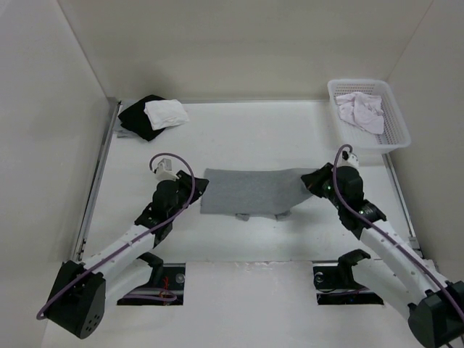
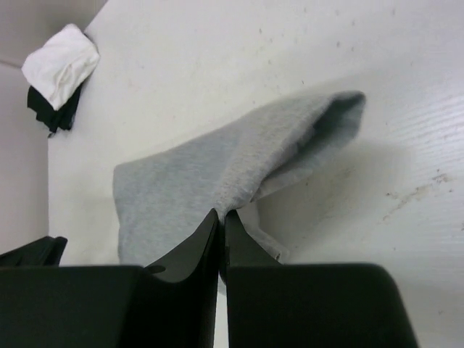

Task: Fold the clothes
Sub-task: Fold the tank top

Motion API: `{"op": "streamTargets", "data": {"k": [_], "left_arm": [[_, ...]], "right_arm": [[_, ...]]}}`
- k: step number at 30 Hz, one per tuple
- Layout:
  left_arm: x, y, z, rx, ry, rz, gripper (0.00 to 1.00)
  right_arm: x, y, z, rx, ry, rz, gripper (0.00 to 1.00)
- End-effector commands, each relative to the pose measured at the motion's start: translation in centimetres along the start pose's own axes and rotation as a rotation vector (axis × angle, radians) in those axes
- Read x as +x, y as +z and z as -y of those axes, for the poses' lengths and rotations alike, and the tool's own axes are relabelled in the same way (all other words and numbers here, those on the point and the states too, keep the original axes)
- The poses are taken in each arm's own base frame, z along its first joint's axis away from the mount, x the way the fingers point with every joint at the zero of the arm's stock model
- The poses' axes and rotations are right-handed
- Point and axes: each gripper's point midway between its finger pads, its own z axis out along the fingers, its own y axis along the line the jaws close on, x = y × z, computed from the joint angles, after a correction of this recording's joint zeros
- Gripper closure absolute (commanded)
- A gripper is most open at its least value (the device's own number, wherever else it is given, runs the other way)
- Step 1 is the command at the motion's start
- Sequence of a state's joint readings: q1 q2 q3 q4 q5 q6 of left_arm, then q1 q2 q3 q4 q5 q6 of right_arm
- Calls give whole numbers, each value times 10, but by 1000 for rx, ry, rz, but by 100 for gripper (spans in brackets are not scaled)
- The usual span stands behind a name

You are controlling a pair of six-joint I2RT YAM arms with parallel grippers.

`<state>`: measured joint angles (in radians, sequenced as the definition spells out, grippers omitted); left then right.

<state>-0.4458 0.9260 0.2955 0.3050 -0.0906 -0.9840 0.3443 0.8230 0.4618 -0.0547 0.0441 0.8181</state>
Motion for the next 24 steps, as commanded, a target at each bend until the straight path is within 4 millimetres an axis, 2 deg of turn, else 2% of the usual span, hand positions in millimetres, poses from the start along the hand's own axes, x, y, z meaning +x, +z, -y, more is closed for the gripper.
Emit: {"op": "streamTargets", "data": {"k": [1,3,5,9,11,18,22,23,24], "left_arm": [[-22,-3,40,108,-13,71,72],[-21,-7,41,117,-17,71,72],[-22,-11,42,128,-23,76,72],[-27,-21,37,128,-34,90,71],[-29,-25,35,127,-37,97,70],[-45,-35,27,133,-54,133,70],[-56,-37,20,125,-66,156,70],[-58,-37,18,122,-69,160,70],[-61,-36,15,113,-72,166,70]], "right_arm": [[-19,-16,-21,50,-147,14,97],[-15,-14,-45,29,-208,-14,97],[-1,-7,-71,9,-267,-57,97],[46,15,-118,-6,-380,-164,96],[72,31,-134,10,-428,-220,94],[162,86,-187,29,-549,-372,94],[190,111,-199,43,-544,-404,94],[196,116,-200,47,-525,-410,89],[201,120,-201,45,-507,-412,78]]}}
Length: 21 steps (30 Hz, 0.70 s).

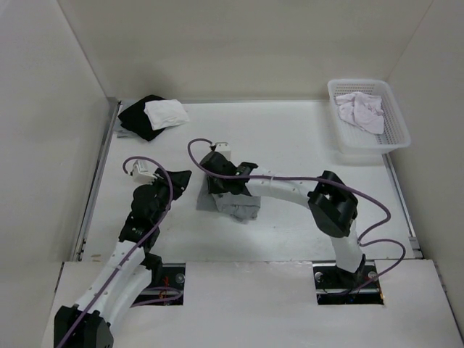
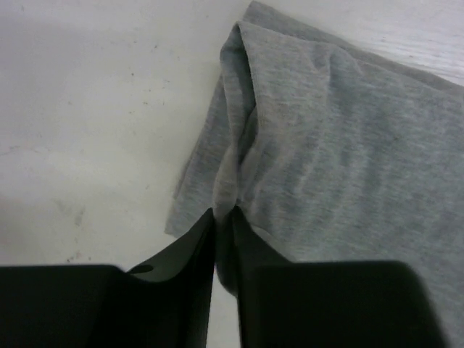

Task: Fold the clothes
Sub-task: Fold the tank top

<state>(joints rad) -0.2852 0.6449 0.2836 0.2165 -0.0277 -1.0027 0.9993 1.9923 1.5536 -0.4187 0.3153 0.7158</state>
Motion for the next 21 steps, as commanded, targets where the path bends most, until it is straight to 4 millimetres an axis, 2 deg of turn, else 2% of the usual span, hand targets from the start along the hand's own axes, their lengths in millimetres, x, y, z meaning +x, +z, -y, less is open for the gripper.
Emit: {"op": "streamTargets", "data": {"k": [1,2,3,5,8,10,13,14,17,19,21], "left_arm": [[-3,-1,-6,5,-10,-6,70],[-4,-1,-9,-2,-12,-4,70],[-6,0,-13,-10,-13,0,70],[-9,0,-17,-21,-11,9,70],[-3,5,-17,-28,3,-6,69],[7,11,-13,-24,19,-35,69],[34,21,-7,-17,65,-111,71],[44,24,-7,-20,90,-139,72],[58,26,-16,-57,154,-165,74],[54,24,-31,-113,189,-144,74],[46,20,-50,-192,220,-116,73]], "right_arm": [[-14,1,-15,-19,61,28,65],[-13,0,-15,-27,69,35,54],[-15,-4,-15,-45,83,51,51],[-20,-19,-17,-101,106,89,48],[-31,-55,-12,-201,131,189,46],[-29,-71,-2,-243,155,221,59],[-19,-81,31,-245,173,236,94],[-13,-84,43,-237,175,241,99],[0,-100,81,-229,190,310,100],[4,-114,103,-235,217,365,98],[4,-126,134,-221,265,427,91]]}}
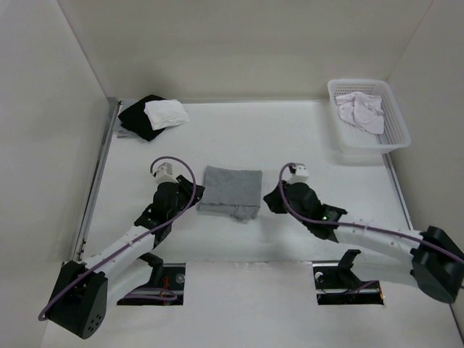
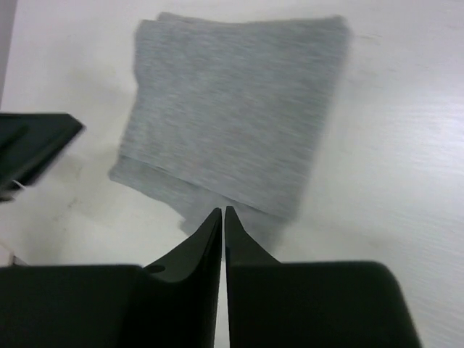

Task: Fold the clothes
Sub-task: Fold the tank top

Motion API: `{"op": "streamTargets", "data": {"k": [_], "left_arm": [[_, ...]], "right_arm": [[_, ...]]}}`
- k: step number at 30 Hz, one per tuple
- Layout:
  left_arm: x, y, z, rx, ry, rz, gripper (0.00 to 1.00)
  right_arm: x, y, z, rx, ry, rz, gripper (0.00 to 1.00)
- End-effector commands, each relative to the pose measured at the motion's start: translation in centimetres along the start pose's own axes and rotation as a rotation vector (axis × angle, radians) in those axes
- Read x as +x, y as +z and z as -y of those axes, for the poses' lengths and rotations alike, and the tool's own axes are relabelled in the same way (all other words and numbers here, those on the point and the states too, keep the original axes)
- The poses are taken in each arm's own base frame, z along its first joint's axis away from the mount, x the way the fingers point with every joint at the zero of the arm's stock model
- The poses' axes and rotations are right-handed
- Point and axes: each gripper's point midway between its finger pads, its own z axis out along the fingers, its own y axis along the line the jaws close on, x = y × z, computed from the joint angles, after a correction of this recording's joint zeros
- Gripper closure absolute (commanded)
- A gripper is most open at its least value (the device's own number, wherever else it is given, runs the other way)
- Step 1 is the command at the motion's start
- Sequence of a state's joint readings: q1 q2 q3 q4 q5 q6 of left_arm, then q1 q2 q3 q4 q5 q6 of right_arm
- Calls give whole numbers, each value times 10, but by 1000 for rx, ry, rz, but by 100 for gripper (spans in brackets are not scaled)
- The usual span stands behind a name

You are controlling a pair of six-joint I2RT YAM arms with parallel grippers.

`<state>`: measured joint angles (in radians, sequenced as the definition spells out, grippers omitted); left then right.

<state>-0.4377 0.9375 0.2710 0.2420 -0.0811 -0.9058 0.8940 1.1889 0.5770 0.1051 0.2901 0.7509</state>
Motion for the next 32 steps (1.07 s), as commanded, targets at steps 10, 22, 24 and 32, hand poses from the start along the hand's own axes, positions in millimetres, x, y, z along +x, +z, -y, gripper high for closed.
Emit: {"op": "streamTargets", "data": {"k": [10,22,24,32], "left_arm": [[-56,-13,-58,-265,43,178,53],[-58,0,-59,-283,46,136,54],[-59,2,-56,-278,52,135,54],[-51,-1,-62,-276,72,126,52]], "right_arm": [[-97,-32,103,104,165,376,37],[-77,-15,130,141,181,374,35],[-75,-13,130,148,180,360,35],[-74,-10,131,148,182,350,35]]}}
